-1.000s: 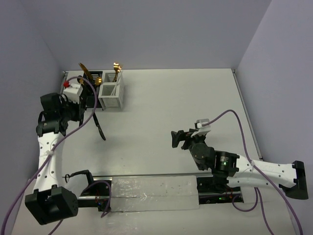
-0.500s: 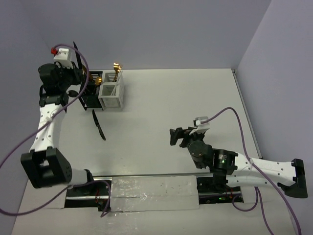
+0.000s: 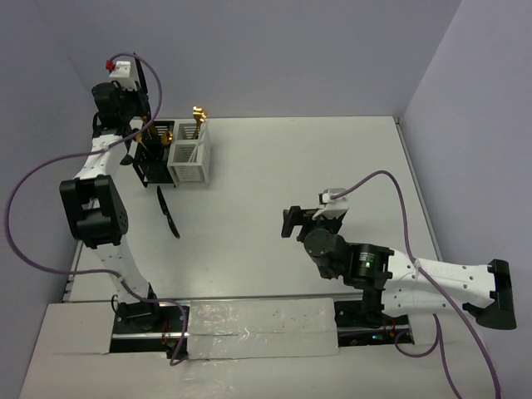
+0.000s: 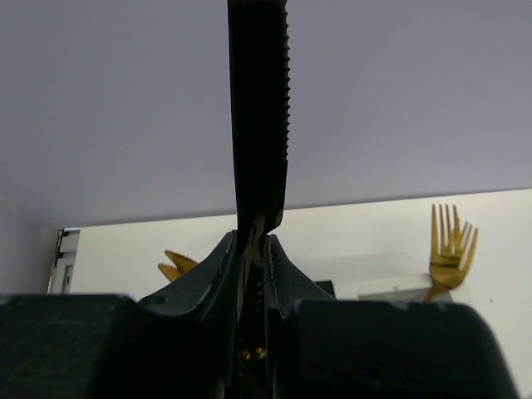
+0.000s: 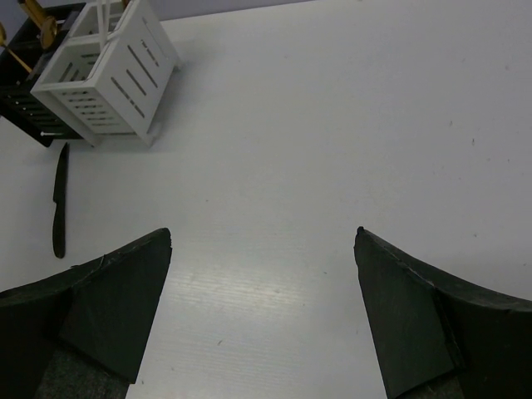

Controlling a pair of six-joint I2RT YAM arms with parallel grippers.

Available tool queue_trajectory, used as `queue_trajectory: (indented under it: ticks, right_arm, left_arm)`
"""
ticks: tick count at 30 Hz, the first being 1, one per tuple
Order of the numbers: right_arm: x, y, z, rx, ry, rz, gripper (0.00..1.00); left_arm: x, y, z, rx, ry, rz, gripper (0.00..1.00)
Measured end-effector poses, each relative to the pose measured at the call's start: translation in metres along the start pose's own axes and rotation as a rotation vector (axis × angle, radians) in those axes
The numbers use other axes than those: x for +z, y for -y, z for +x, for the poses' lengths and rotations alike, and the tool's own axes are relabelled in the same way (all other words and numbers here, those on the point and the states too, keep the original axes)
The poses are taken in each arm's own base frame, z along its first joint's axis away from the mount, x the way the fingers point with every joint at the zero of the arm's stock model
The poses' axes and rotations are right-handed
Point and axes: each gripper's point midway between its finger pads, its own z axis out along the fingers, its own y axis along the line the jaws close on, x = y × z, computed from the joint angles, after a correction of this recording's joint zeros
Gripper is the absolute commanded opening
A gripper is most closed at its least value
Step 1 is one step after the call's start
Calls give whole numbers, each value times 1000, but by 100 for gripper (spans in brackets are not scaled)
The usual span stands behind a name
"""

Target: Sort the eating utensils into containers

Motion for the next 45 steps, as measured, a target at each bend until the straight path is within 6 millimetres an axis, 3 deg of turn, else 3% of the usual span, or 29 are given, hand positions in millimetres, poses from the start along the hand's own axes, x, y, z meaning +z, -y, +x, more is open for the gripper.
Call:
queue_trajectory:
  ticks: [5,9,17,23,30,33,34,37,40,45]
  right_arm:
    - [3,-8,-10,-18,2,22,97]
    - [4,-11,-16,-26,1,38,97]
    - [3,-6,-12,-43,-12,56,97]
    - [2,-5,-13,-42,-12,57,97]
    - [2,-5,-13,-41,-12,56,97]
    - [2,-5,-13,-41,-12,55,97]
    - [2,-5,-13,-40,-12,55,97]
    - [2,-6,-13,-39,-14,52,97]
    - [2,-7,-13,-33,-17,46,97]
    - [1,-9,-13,-22,-23,31,96]
  left_arm:
    - [23,-3,22,-9,3,2,0]
    - [28,-2,37,-27,-8,12,0]
    - [28,6,72,-58,-32,45,0]
    - [25,12,87,-72,-36,72,0]
    - [15,16,126,-92,-109,75,1]
    - [15,16,126,-79,-105,73,16]
    - [14,15,126,-76,-105,73,28]
    - [13,15,124,-68,-102,73,48]
    - [10,16,117,-64,-93,73,61]
    - [2,18,94,-58,-66,74,62]
